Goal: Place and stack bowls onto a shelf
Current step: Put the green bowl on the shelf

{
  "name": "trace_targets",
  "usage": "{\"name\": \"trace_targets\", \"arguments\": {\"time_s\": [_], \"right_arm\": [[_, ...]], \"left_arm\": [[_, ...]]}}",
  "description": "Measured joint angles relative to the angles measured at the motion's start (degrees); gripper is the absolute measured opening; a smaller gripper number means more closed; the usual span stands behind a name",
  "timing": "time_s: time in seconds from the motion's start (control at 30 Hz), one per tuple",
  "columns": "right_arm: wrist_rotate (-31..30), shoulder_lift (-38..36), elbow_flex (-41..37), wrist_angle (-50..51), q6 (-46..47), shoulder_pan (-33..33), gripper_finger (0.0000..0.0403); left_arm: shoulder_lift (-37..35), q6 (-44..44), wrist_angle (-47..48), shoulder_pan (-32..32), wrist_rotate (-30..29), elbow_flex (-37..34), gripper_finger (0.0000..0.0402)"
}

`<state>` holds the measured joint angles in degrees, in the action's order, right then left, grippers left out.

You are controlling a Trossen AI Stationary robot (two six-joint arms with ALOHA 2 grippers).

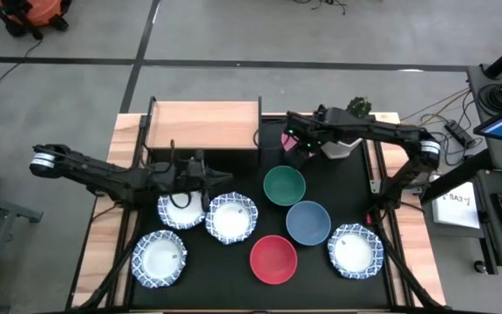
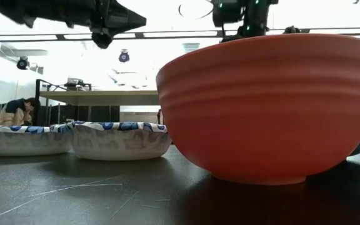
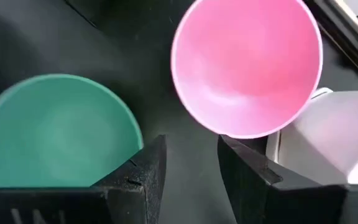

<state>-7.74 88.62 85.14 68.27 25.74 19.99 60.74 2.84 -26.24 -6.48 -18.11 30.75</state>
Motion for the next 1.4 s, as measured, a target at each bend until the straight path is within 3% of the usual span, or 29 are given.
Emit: {"name": "trace_targets", "arguments": {"time_s": [0.2,0.37,0.57,0.8,1.03,1.27,1.4], "right_arm": [[0.4,2.4,0.0,-0.3,-3.3,1.5,0.0134],[4.9,1.7,0.0,0.5,-2.5,-1.3,0.0134],[8.4,0.8,-0.5,0.9,10.8,-7.5,0.0134],[7.7,0.8,-4.1,1.9,21.2,-13.4,0.0134],[5.0,0.8,-8.5,-1.9,20.1,-14.1,0.0124],[1.7,0.7,-9.6,-2.8,19.7,-14.1,0.0017],[3.0,1.0,-10.4,-3.0,20.5,-14.0,0.0041]], "left_arm": [[-1.7,-3.3,18.5,0.0,-2.1,8.6,0.0],[-3.3,-2.6,29.2,-0.3,-2.1,10.4,0.0],[-7.7,-3.3,31.5,-0.3,-2.4,8.7,0.0],[-13.4,-3.6,35.5,-0.3,-2.4,8.4,0.0],[-16.8,-3.9,36.6,-0.3,-2.4,7.6,0.0],[-17.5,-4.7,36.5,-0.3,-2.4,7.5,0.0],[-16.8,-4.9,36.4,-0.3,-2.4,7.5,0.0]]}}
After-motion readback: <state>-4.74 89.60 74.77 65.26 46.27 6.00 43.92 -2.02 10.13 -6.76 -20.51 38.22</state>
